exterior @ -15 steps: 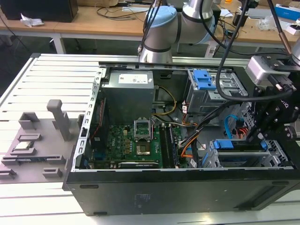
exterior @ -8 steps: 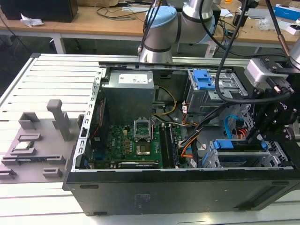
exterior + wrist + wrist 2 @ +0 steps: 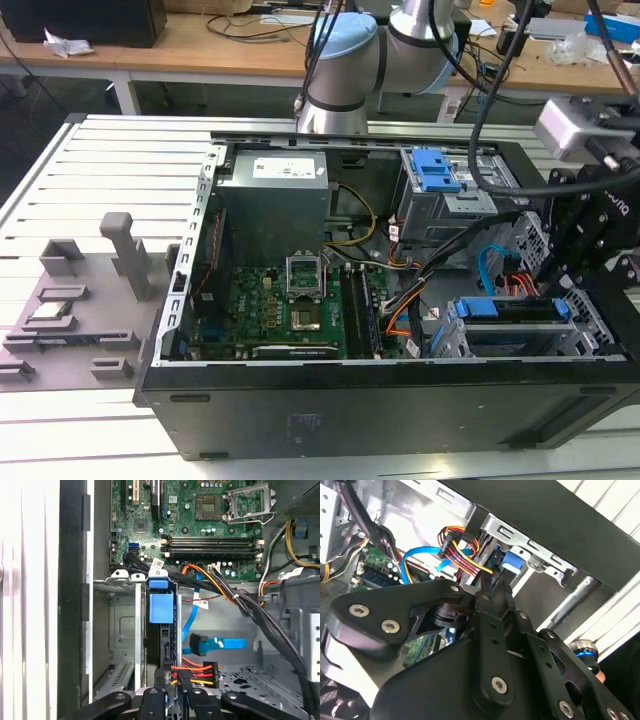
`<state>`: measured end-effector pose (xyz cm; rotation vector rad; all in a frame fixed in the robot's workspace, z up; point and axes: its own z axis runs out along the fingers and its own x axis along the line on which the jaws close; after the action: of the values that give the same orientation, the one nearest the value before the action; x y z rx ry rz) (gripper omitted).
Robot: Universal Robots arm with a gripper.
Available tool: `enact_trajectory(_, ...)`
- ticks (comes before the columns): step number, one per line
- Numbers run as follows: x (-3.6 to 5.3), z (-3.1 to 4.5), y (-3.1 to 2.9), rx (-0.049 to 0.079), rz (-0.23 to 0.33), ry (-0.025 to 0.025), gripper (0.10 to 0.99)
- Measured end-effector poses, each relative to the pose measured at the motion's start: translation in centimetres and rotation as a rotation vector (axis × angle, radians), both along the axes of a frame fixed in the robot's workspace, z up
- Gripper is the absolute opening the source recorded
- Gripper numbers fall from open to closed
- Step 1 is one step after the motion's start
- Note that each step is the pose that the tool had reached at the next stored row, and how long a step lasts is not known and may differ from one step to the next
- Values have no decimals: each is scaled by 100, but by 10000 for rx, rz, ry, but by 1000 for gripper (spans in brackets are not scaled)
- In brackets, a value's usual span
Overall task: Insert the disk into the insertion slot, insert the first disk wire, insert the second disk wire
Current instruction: 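Insert the first disk wire, then insert the second disk wire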
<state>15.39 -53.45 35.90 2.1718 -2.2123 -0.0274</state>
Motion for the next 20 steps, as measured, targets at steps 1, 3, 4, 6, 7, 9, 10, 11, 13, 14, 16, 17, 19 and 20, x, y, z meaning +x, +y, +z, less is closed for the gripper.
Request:
enact_trajectory(1,0,42,8,-1,1,0,247)
enact_trajectory(3,0,83,17,0,0,0,235)
enact_trajectory(4,0,129,21,-1,1,0,106)
enact_trajectory(6,0,177,22,-1,0,-1,106)
enact_trajectory(7,0,180,22,1,0,0,106)
enact_trajectory(9,0,181,22,2,1,0,106)
enact_trajectory(10,0,184,22,0,1,0,106)
enact_trajectory(11,0,184,22,1,1,0,106)
enact_trajectory(13,0,186,22,0,0,0,106)
enact_trajectory(14,0,187,22,0,0,0,106)
enact_trajectory(16,0,191,22,0,1,0,106)
enact_trajectory(17,0,193,22,0,1,0,169)
enact_trajectory(19,0,197,22,0,1,0,302)
enact_trajectory(20,-1,200,28,-6,1,0,302)
